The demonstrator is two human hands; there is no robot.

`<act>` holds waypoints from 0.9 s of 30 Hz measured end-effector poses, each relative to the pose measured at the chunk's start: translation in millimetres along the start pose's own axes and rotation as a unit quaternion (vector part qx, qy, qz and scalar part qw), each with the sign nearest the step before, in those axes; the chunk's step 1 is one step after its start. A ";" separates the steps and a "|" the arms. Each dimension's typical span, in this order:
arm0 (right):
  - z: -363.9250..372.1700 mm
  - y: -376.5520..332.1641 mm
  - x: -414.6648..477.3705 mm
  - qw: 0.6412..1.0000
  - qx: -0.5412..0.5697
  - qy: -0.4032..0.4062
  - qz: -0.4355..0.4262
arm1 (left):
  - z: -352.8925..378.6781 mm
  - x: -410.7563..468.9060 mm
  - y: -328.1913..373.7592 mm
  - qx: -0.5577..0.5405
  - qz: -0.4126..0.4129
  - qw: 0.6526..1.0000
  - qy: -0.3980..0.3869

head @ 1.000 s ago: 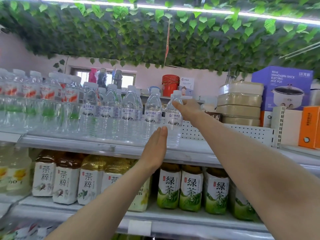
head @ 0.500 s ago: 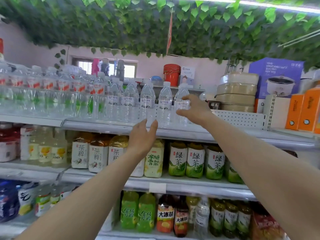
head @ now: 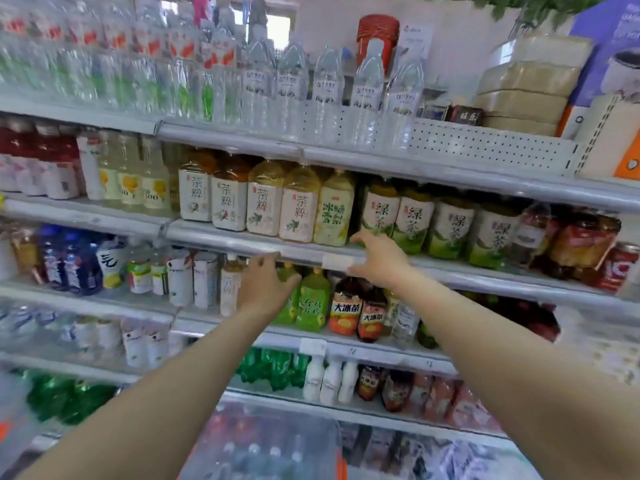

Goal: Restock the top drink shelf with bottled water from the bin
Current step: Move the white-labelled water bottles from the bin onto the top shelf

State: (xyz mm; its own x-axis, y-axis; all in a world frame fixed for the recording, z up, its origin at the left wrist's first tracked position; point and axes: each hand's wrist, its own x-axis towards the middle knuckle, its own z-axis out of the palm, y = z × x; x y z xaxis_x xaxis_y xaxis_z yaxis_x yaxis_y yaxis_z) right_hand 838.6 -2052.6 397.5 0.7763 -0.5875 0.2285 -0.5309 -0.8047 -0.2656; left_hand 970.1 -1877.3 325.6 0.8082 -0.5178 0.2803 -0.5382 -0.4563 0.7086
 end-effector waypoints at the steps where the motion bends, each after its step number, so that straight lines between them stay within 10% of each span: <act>1: 20.3 4.4 -2.8 1.000 0.007 -0.023 0.006 | 9.3 -6.6 -17.1 0.009 -0.013 1.000 -0.014; 15: 342.1 60.3 -54.3 0.910 0.108 -0.387 0.102 | 164.7 -152.7 -262.0 0.106 -0.325 0.920 -0.193; 27: 545.9 101.7 -69.2 0.784 0.199 -0.490 0.326 | 273.6 -182.6 -332.4 0.270 -0.376 0.866 -0.189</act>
State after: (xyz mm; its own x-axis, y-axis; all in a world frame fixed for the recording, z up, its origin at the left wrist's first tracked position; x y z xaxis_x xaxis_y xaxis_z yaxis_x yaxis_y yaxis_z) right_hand 916.4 -2047.4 -156.6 0.3761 -0.3587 -0.8543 -0.9265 -0.1569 -0.3420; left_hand 936.0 -1829.0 -138.4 0.8974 -0.0810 -0.4337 -0.0100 -0.9865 0.1637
